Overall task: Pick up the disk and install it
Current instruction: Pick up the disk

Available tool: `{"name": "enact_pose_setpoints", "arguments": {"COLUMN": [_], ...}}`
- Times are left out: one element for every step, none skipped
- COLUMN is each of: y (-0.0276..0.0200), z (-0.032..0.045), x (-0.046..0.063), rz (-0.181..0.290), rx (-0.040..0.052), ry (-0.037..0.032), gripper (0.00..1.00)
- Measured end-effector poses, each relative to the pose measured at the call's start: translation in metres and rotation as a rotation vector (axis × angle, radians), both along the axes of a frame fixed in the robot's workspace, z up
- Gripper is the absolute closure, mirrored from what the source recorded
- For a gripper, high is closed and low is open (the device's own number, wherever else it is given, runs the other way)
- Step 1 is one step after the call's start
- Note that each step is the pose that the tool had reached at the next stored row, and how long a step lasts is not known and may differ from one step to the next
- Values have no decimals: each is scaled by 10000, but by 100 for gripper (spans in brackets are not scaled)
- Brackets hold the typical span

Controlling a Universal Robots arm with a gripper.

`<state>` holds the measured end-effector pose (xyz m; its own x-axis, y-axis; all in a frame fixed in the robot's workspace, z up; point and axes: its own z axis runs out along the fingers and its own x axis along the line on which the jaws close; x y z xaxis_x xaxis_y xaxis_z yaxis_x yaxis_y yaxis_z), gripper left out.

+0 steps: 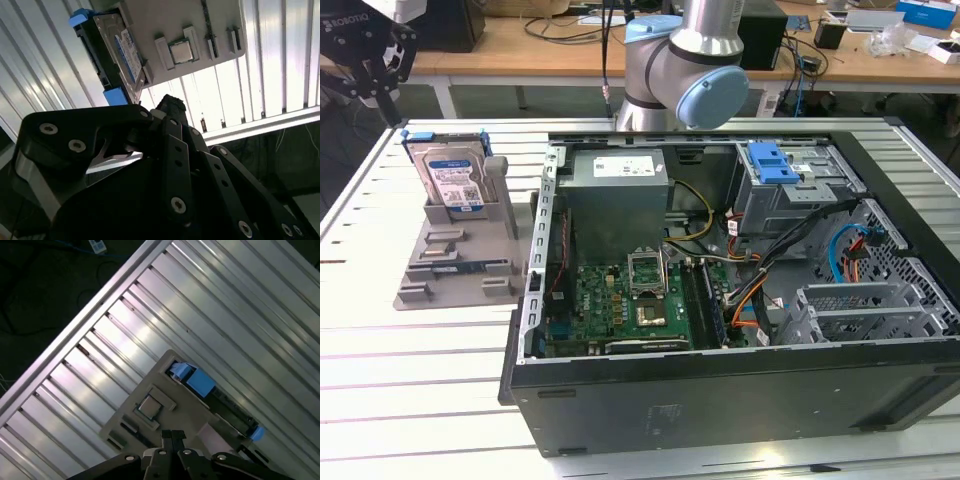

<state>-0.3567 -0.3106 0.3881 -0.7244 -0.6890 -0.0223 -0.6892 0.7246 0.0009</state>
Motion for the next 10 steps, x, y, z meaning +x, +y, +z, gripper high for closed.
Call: {"name": "enact_pose_setpoints", "arguments": {"y": [0,0,0,0,0,0,0,0,0,0], "z": [0,0,0,0,0,0,0,0,0,0], "x": [0,0,0,0,0,0,0,0,0,0], "rz": [216,487,598,720,890,1006,1131,1256,1403,1529], "rx": [0,0,0,0,1,0,0,0,0,0], "ry": [0,0,0,0,0,-1,0,-1,-1,-1], "gripper": [89,89,89,89,89,89,89,89,89,89]}}
